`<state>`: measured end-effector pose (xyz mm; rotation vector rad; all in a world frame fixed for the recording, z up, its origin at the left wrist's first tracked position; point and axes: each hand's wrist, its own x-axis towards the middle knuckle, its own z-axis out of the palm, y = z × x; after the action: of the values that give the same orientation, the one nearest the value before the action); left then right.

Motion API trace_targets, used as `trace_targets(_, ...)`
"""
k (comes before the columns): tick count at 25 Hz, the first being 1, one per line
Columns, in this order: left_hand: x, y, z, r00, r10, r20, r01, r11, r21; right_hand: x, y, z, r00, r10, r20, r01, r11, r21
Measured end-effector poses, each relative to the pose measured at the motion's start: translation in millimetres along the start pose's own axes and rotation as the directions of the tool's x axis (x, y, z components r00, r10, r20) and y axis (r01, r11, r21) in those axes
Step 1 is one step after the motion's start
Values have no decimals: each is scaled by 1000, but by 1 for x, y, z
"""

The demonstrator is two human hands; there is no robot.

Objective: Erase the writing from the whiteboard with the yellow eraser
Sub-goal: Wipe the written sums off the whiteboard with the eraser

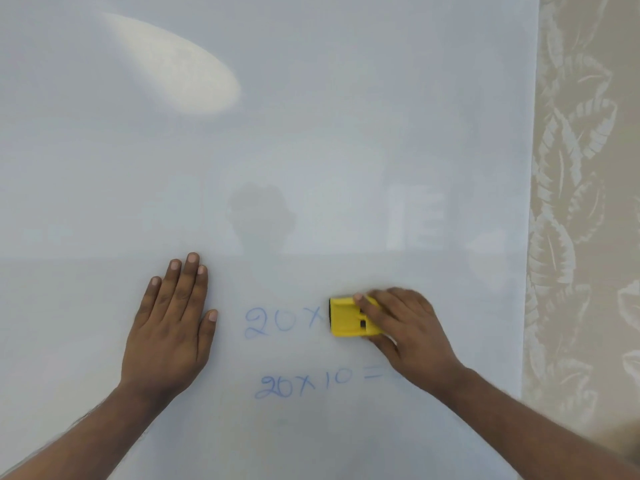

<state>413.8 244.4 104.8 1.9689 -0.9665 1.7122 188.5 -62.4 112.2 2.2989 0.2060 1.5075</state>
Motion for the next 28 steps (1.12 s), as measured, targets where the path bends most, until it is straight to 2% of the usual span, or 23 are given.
trace_targets(3,-9,-4,-1,1000,22,15,-22,1000,0,-13,16,-10,980,-173,100,181,981,-68)
trace_targets(5,-15,-5,1,1000,26,17,-27,1000,12,-6,28,-18,978,-181,108,193,975,-108)
trace_targets(7,-19,-6,2,1000,18,18,-18,1000,11,9,27,-19,999,-37,21,38,996,-86)
trace_targets(9,-19,-6,2,1000,14,16,-14,1000,16,29,11,-12,984,155,-89,-156,988,-5)
trace_targets(11,-19,-6,2,1000,18,18,-18,1000,16,41,-8,-1,964,229,-135,-224,973,54)
trace_targets(13,-20,-6,1,1000,21,19,-22,1000,17,36,-23,7,979,165,-119,-159,986,54)
trace_targets(15,-22,-6,1,1000,24,18,-25,999,20,18,-29,11,998,28,-47,-27,999,17)
trace_targets(20,-25,-3,0,1000,2,26,-2,1000,15,-1,-17,2,983,-163,89,171,981,-94)
trace_targets(22,-26,-3,-1,999,-8,31,7,1000,17,8,-19,1,993,-112,47,116,988,-99)
trace_targets(24,-26,-3,0,999,-9,36,8,1000,21,26,-31,5,997,49,-58,-51,998,-44)
trace_targets(26,-26,-2,-1,999,-7,36,6,1000,24,47,-47,12,972,197,-131,-194,980,36)
trace_targets(28,-26,-3,0,999,-4,32,3,1000,17,59,-64,21,967,210,-141,-202,977,68)
